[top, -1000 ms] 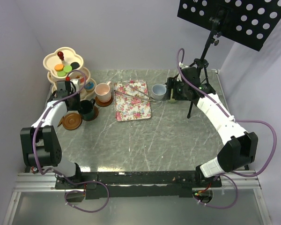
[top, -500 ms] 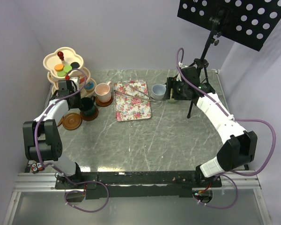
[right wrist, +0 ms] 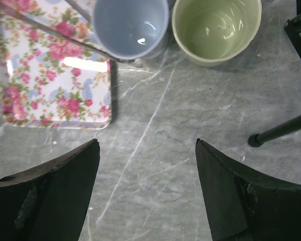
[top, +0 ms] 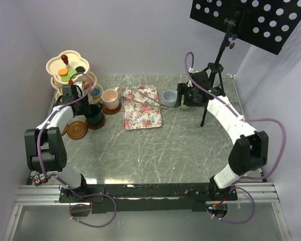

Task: Serve the afternoon tea
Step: Pick up the cup at the center of the board.

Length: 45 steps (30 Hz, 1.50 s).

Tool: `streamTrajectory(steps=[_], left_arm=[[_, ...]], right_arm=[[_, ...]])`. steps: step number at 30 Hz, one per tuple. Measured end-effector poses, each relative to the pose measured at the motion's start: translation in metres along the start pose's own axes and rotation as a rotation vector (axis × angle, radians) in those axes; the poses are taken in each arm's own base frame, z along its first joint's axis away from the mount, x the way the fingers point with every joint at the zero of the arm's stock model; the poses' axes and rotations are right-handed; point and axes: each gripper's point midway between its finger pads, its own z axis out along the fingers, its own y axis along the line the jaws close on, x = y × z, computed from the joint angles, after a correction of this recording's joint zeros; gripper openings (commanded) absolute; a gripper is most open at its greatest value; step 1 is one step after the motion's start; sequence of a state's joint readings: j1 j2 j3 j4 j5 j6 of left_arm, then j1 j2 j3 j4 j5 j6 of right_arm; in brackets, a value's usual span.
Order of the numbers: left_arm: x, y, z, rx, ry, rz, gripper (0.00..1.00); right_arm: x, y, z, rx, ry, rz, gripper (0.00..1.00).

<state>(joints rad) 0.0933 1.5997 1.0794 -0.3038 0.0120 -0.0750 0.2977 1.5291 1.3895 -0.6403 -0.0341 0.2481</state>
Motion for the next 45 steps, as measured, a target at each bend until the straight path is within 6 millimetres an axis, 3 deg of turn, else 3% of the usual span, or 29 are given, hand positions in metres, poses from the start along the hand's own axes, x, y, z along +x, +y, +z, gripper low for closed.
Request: streamTrajectory(steps=[8, 13, 19, 24, 29, 34, 41, 45], left_arm=[[-0.021, -0.001, -0.009, 0.0, -0.038, -0.017, 0.8], [-0.044, -0.003, -0.031, 0.004, -0.111, -0.021, 0.91], [-0.072, -0.004, -0.069, 0.002, -0.229, -0.035, 0.93], [-0.084, -0.001, -0.091, -0.014, -0.294, -0.056, 0.94], [-0.092, -0.003, -0.118, -0.001, -0.375, -0.104, 0.94], [-0.095, -0.005, -0.127, 0.011, -0.408, -0.128, 0.94], [-0.09, -0.005, -0.125, 0.006, -0.392, -0.131, 0.94], [-0.089, -0.004, -0.127, 0.002, -0.39, -0.132, 0.94]], right_arm=[[-0.003, -0.011, 0.06, 0.04, 0.053, -0.01, 0.78], [-0.016, -0.021, 0.077, 0.112, 0.028, -0.016, 0.74], [-0.031, -0.038, 0.078, 0.185, -0.031, -0.01, 0.63], [-0.038, -0.063, 0.08, 0.242, -0.047, 0.018, 0.59], [-0.028, -0.084, 0.099, 0.291, -0.013, 0.018, 0.57], [-0.017, -0.09, 0.12, 0.307, 0.034, -0.001, 0.51], [-0.019, -0.09, 0.134, 0.319, 0.045, -0.025, 0.32], [-0.023, -0.092, 0.133, 0.335, 0.029, -0.023, 0.05]])
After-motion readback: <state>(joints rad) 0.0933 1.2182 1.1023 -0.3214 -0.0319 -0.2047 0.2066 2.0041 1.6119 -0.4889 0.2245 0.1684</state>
